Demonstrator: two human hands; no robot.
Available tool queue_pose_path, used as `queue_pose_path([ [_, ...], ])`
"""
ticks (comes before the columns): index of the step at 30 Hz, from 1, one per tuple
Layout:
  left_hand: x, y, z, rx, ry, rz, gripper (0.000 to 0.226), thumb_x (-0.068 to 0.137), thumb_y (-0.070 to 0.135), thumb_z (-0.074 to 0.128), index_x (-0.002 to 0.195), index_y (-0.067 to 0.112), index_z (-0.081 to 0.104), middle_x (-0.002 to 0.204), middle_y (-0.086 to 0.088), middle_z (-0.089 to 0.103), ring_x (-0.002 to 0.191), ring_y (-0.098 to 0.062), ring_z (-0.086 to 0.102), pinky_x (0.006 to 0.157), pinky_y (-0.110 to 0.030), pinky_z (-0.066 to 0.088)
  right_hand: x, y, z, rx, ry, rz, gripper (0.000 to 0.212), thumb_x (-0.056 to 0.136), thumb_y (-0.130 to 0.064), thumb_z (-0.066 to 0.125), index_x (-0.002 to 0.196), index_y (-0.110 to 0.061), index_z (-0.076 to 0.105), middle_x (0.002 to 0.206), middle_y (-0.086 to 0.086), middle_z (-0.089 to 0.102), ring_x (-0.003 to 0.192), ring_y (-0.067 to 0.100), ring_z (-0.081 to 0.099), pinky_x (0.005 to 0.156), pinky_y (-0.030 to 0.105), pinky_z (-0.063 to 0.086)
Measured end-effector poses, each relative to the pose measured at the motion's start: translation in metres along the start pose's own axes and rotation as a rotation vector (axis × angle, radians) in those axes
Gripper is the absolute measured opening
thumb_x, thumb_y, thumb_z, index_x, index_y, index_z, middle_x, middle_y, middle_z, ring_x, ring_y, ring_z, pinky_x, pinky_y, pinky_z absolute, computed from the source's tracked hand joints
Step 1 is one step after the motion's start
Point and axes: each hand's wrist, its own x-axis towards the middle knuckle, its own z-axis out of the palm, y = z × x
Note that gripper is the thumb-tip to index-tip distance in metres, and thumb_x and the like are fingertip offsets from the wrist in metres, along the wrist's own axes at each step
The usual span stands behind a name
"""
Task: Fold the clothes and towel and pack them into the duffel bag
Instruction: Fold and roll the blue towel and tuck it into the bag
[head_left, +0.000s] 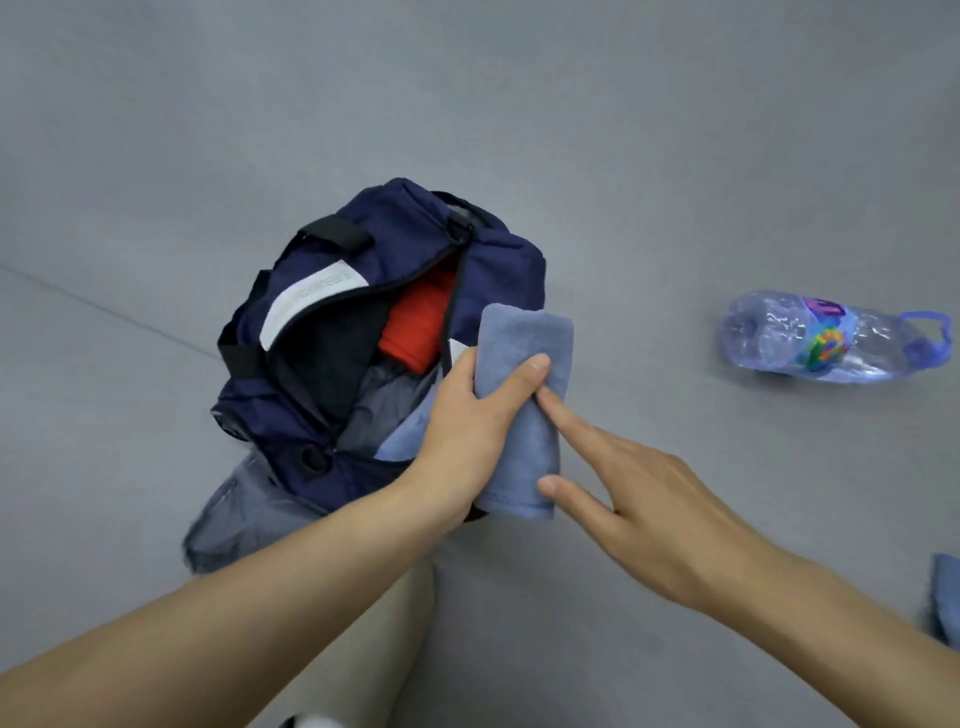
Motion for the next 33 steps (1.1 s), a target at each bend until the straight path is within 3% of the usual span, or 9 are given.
queue_pose_path([
  [3, 0.014, 0.017, -0.029, 0.043, 0.077, 0.081, 0.029, 0.089, 0.043, 0.072, 0.106, 0.021, 0.066, 0.099, 0.000, 0.075, 0.092, -0.016, 0.073, 0.087, -0.040, 0.059, 0.030, -0.029, -0.004, 0.006, -0.004, 0.004, 0.069, 0.098, -0.054, 0.039, 0.142, -0.069, -0.013, 0.102, -0.030, 0.055, 0.097, -0.002, 0.050, 0.081, 0.012, 0.041],
  [6, 0.030, 0.030, -0.065, 0.106, 0.088, 0.138, 0.028, 0.089, 0.045, 0.071, 0.106, 0.024, 0.067, 0.098, 0.005, 0.075, 0.088, -0.009, 0.072, 0.080, -0.032, 0.060, 0.062, -0.051, 0.001, 0.055, 0.027, 0.003, 0.066, 0.097, -0.054, 0.041, 0.143, -0.070, -0.004, 0.092, -0.014, 0.063, 0.082, 0.005, 0.057, 0.077, 0.024, 0.047],
  [11, 0.063, 0.014, -0.120, 0.261, 0.136, 0.126, 0.033, 0.084, 0.055, 0.071, 0.101, 0.027, 0.067, 0.093, 0.009, 0.074, 0.086, -0.007, 0.071, 0.082, -0.038, 0.059, 0.106, -0.067, 0.026, 0.000, -0.021, 0.020, 0.059, 0.101, -0.048, 0.044, 0.150, -0.059, 0.015, 0.074, -0.019, 0.059, 0.073, 0.005, 0.053, 0.073, 0.029, 0.044],
  [13, 0.073, -0.001, -0.135, 0.388, 0.155, 0.114, 0.033, 0.083, 0.058, 0.070, 0.100, 0.030, 0.064, 0.091, 0.011, 0.072, 0.085, -0.003, 0.068, 0.080, -0.034, 0.056, 0.117, -0.070, 0.034, -0.118, -0.005, 0.025, 0.047, 0.101, -0.046, 0.043, 0.147, -0.049, 0.034, 0.083, -0.023, 0.057, 0.076, 0.006, 0.051, 0.076, 0.035, 0.048],
  [15, 0.080, -0.016, -0.143, 0.540, 0.158, 0.091, 0.036, 0.083, 0.059, 0.069, 0.103, 0.029, 0.060, 0.092, 0.012, 0.069, 0.087, -0.004, 0.065, 0.079, -0.031, 0.053, 0.124, -0.072, 0.044, -0.258, 0.018, 0.036, 0.038, 0.102, -0.048, 0.040, 0.139, -0.042, 0.048, 0.115, -0.019, 0.054, 0.089, 0.013, 0.059, 0.078, 0.038, 0.051],
  [18, 0.085, -0.032, -0.145, 0.688, 0.136, 0.049, 0.052, 0.083, 0.062, 0.067, 0.118, 0.026, 0.053, 0.106, 0.008, 0.068, 0.098, -0.016, 0.064, 0.083, -0.034, 0.048, 0.128, -0.067, 0.055, -0.327, 0.112, 0.122, 0.035, 0.101, -0.049, 0.039, 0.129, -0.039, 0.056, 0.110, -0.010, 0.047, 0.082, 0.020, 0.060, 0.071, 0.038, 0.053],
  [23, 0.094, -0.040, -0.146, 0.695, 0.072, -0.071, 0.061, 0.079, 0.065, 0.069, 0.119, 0.025, 0.049, 0.109, 0.004, 0.065, 0.100, -0.019, 0.063, 0.086, -0.036, 0.050, 0.126, -0.058, 0.060, -0.337, 0.259, 0.243, 0.033, 0.093, -0.040, 0.059, 0.126, -0.033, 0.058, 0.100, -0.004, 0.038, 0.075, 0.020, 0.050, 0.056, 0.031, 0.040],
  [28, 0.092, -0.043, -0.146, 0.653, -0.040, -0.113, 0.048, 0.078, 0.055, 0.076, 0.112, 0.029, 0.054, 0.101, 0.009, 0.065, 0.092, -0.012, 0.063, 0.086, -0.037, 0.054, 0.122, -0.050, 0.054, -0.229, 0.141, 0.356, 0.050, 0.098, -0.047, 0.046, 0.147, -0.044, 0.040, 0.111, -0.006, 0.052, 0.088, 0.021, 0.058, 0.073, 0.034, 0.046],
  [33, 0.104, -0.030, -0.137, 0.434, 0.023, -0.063, 0.045, 0.079, 0.050, 0.077, 0.115, 0.033, 0.056, 0.100, 0.004, 0.071, 0.092, -0.014, 0.069, 0.089, -0.042, 0.056, 0.116, -0.051, 0.050, -0.146, 0.133, 0.352, 0.056, 0.097, -0.035, 0.043, 0.152, -0.037, 0.034, 0.086, -0.004, 0.067, 0.085, 0.022, 0.060, 0.072, 0.035, 0.047],
])
